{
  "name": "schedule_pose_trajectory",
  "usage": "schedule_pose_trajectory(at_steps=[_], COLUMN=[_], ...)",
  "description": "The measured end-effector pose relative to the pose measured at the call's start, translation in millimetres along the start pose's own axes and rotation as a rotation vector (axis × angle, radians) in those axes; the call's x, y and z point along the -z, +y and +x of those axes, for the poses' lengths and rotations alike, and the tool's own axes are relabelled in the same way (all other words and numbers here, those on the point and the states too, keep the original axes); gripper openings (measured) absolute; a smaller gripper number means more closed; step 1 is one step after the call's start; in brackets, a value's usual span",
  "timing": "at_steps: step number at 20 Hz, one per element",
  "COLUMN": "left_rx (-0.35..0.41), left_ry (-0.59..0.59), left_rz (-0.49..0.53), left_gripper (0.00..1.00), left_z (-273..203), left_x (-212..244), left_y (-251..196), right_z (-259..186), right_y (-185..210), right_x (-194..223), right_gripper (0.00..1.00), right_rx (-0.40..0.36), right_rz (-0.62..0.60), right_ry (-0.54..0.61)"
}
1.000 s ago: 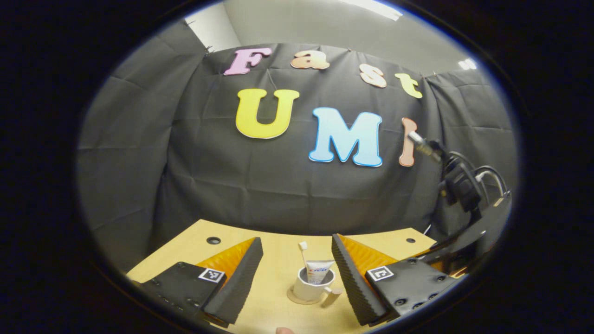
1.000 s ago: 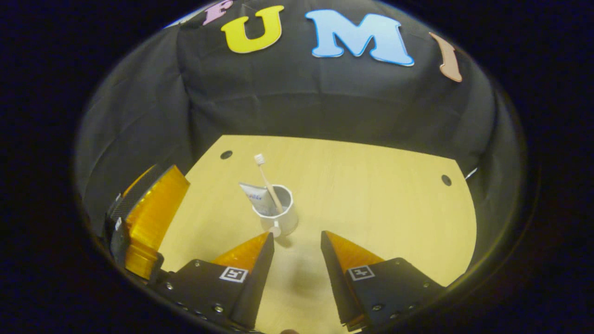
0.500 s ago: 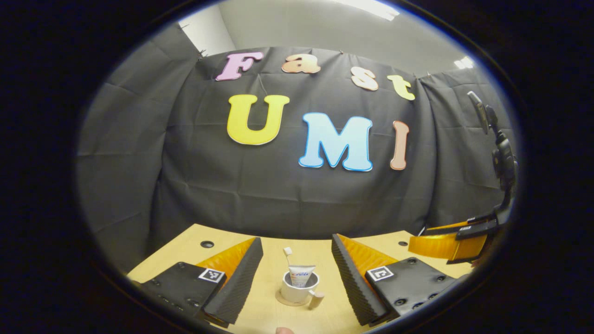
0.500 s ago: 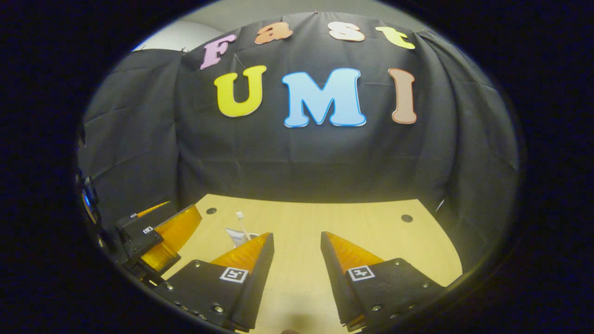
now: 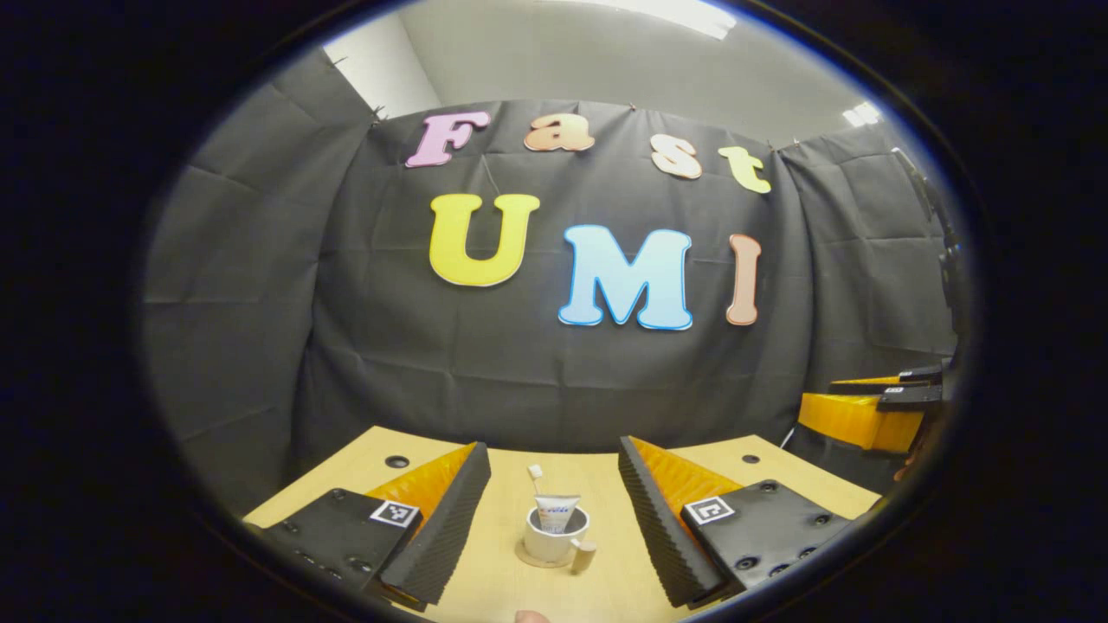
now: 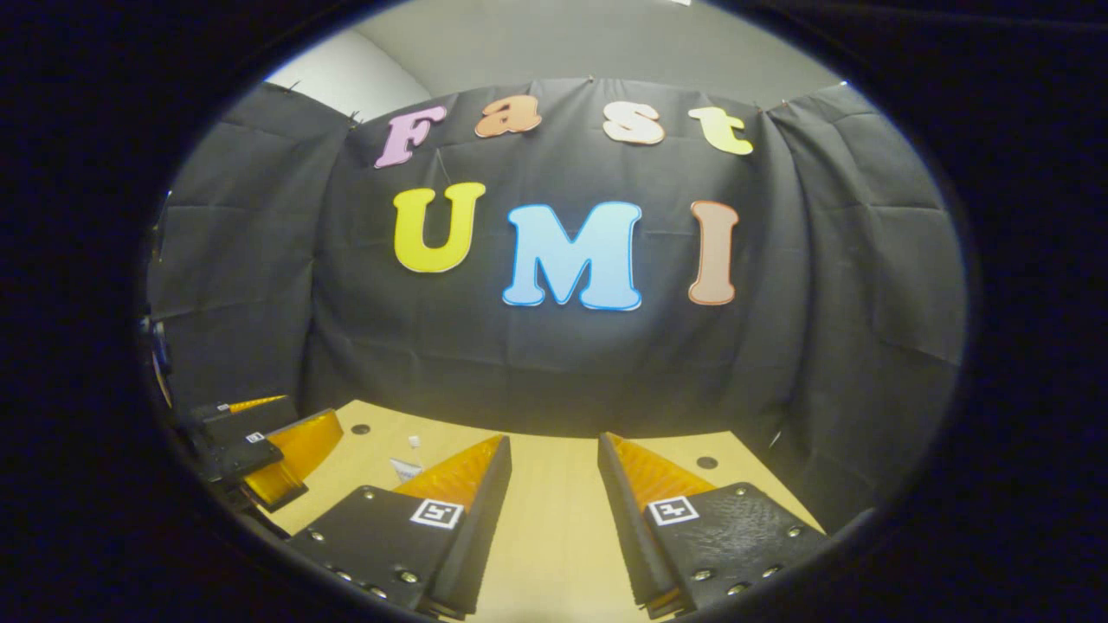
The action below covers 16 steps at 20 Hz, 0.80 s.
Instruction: Put the toothbrush and toothpaste on the desktop into the cup, then pick up the cup and place it on the coaster on the desktop.
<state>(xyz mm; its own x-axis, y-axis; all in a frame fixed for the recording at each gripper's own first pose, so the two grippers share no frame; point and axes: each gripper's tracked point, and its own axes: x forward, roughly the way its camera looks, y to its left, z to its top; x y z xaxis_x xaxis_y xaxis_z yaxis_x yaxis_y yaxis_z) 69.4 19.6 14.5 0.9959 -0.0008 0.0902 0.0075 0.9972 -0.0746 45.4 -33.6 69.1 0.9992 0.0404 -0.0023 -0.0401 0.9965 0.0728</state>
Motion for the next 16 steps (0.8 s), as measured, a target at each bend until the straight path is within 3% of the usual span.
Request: schedule_pose_trajectory(at_steps=[16], left_rx=[-0.029], left_ry=[-0.029], left_rz=[0.011], left_gripper=[0.95], left_z=[-32], left_x=[-9], left_y=[-4], right_z=[-29], right_y=[5], right_x=[-7], right_gripper=[0.63], right_rx=[-0.018], right_rz=[-0.037], right_ry=[-0.048])
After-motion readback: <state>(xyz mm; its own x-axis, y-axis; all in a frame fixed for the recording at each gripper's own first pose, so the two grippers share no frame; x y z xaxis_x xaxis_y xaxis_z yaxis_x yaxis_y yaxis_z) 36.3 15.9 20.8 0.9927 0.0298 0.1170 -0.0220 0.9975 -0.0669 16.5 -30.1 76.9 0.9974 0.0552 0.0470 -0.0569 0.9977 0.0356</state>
